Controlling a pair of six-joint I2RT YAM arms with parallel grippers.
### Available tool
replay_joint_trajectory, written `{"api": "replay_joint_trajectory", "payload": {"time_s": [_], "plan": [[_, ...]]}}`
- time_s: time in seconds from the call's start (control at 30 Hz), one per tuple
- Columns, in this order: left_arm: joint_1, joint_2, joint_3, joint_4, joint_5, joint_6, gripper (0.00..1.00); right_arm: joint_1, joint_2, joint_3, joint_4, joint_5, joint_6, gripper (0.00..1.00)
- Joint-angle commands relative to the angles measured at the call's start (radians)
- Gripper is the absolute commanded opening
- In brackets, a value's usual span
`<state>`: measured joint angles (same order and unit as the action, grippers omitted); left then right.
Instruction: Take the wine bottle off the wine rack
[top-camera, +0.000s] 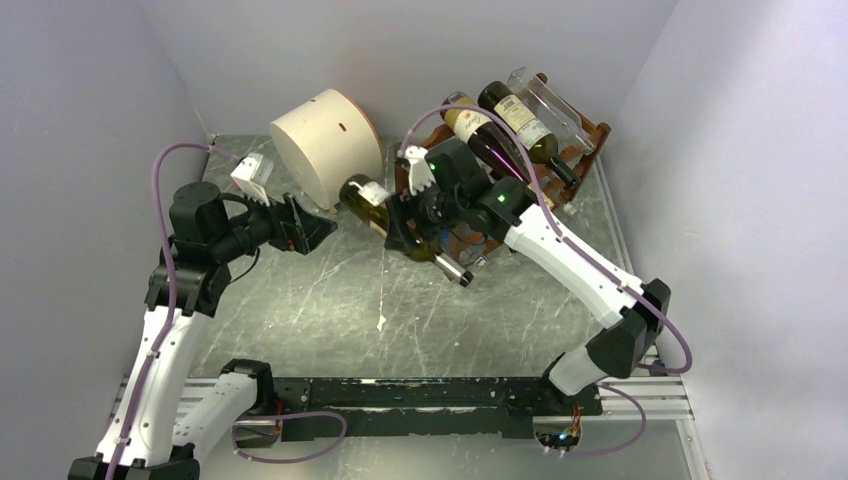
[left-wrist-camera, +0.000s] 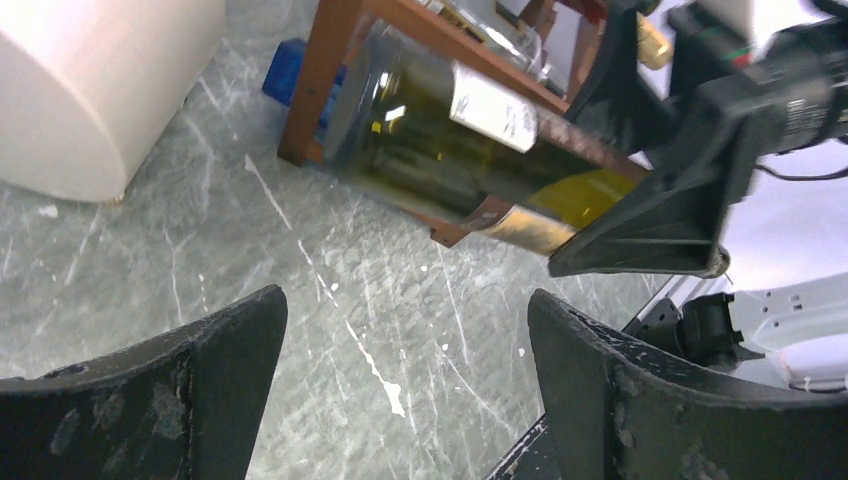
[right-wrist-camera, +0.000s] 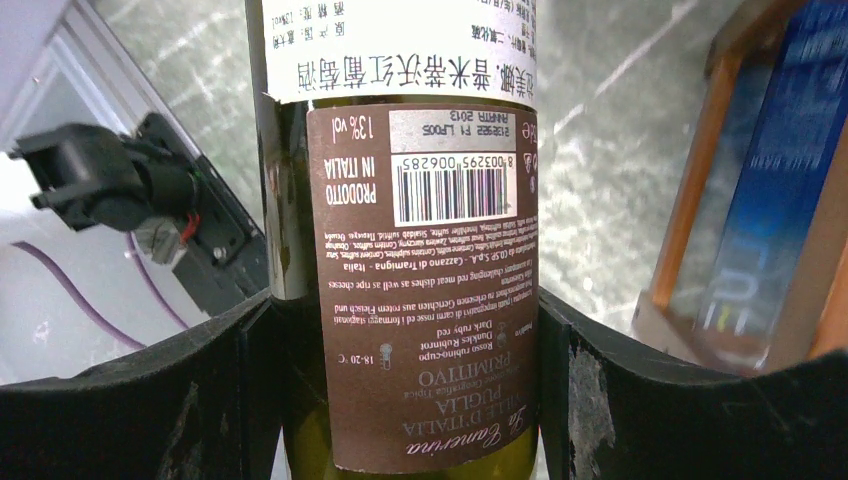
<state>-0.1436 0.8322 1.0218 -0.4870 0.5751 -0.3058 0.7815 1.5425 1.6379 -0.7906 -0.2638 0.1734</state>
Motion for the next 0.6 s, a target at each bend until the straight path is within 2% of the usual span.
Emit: {"api": "replay_joint_trajectory", "payload": {"time_s": [0.0,0.27,0.37,0.57], "plan": [[0.009,-0.056,-0.004,0.105,0.124,0.073,0.93,-0.006,-0.150,-0.108,0.050,0.014,0.048,0.00],[-0.060,-0.137,-0.141,0.382,0.265,0.177,0.93,-0.007,-0.284,-0.350,0.088,-0.033,0.102,0.00],[-0.177,-0.120,-0.156,0.397,0.211,0.305,0.93,-0.007,-0.320,-0.403,0.098,-0.040,0.111,0.00],[-0.454,-0.056,-0.155,0.329,0.048,0.681,0.93,-0.007,-0.352,-0.408,0.076,-0.039,0.112,0.00]]}}
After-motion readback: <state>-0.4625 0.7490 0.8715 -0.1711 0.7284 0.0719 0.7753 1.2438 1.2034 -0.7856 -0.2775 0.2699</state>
